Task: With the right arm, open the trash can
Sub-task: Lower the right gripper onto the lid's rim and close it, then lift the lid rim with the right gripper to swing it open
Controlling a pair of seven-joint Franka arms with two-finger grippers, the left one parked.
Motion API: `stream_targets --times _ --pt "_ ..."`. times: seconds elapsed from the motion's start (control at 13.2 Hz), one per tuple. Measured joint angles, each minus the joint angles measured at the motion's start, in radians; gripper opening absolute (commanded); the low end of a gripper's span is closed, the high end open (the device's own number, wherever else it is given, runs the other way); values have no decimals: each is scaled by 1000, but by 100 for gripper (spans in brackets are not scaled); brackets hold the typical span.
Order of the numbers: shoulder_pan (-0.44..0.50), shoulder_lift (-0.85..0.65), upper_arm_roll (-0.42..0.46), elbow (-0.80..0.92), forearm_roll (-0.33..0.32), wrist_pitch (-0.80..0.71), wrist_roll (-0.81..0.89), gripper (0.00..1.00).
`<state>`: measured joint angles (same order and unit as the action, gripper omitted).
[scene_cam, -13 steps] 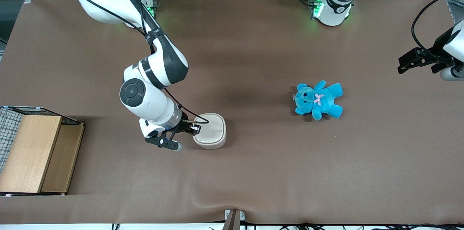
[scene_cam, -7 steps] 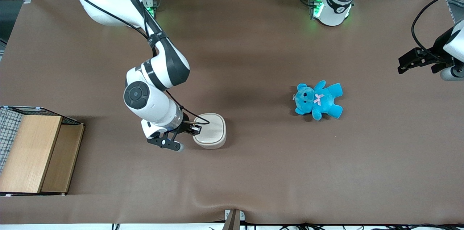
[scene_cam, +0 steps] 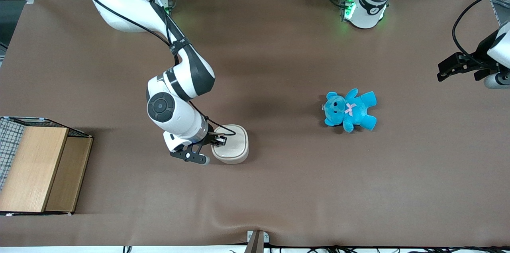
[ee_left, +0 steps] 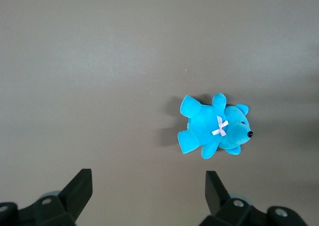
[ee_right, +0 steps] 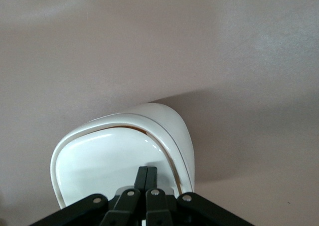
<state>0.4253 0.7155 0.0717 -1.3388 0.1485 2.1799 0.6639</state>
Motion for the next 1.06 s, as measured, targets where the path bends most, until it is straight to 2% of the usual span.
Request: stream_targets --times 0.38,0.68,0.84,1.06 --pt "3 3 0 -8 -37 25 0 0" --pt "2 3 -1 -11 -38 39 1 0" --pt "2 2 -1 -9 -29 33 4 0" --pt "1 1 -5 20 20 -26 7 0"
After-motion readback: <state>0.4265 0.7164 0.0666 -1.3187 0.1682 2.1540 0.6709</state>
